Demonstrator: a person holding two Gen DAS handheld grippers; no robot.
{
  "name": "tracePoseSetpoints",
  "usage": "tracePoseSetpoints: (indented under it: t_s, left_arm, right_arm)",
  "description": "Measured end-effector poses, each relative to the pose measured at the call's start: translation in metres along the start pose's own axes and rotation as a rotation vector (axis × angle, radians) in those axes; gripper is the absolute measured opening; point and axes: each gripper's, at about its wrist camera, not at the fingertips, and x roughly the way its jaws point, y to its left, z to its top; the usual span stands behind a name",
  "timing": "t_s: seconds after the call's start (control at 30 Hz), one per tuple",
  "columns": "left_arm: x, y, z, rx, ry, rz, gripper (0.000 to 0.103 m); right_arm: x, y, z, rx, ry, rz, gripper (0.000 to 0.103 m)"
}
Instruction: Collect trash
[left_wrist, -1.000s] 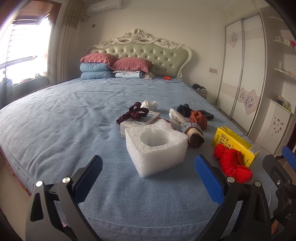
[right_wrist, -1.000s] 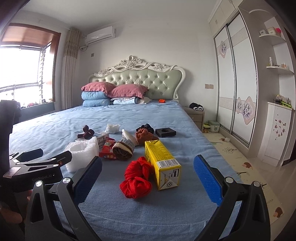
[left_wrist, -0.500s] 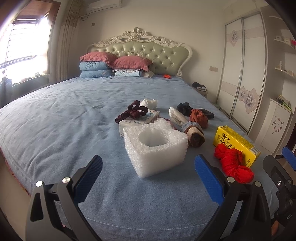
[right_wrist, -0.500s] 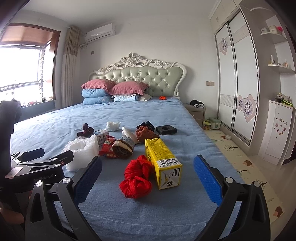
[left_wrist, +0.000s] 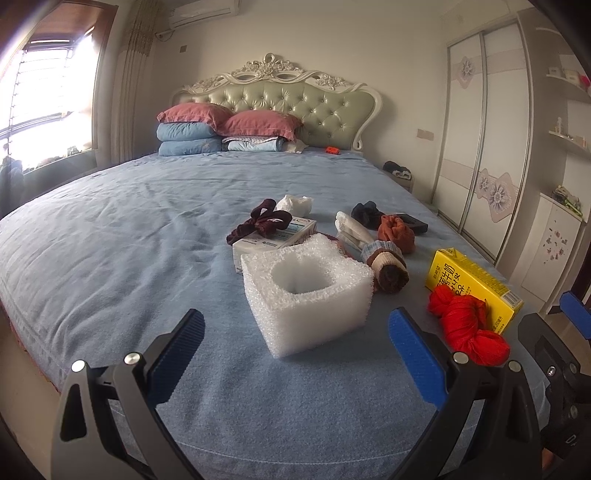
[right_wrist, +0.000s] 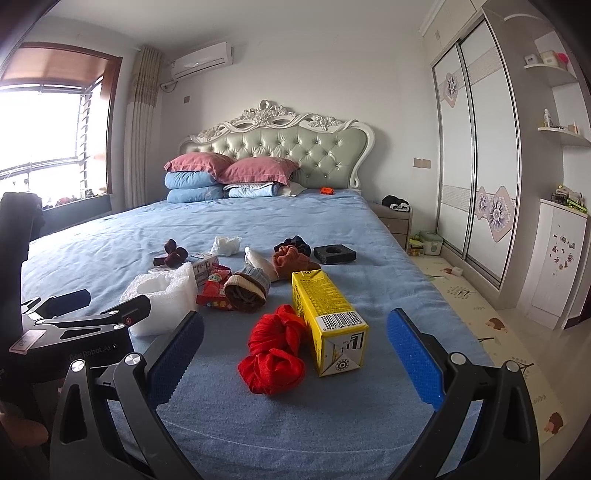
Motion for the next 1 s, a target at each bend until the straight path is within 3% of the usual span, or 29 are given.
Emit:
tracePoseSetpoints:
  t_s: [1.0]
  left_arm:
    - [0.029, -0.004, 0.008, -0.013, 0.034, 0.031, 0.099]
  right_arm:
    - [0.013, -0.009, 0.000, 0.035, 0.000, 0.041, 0.095]
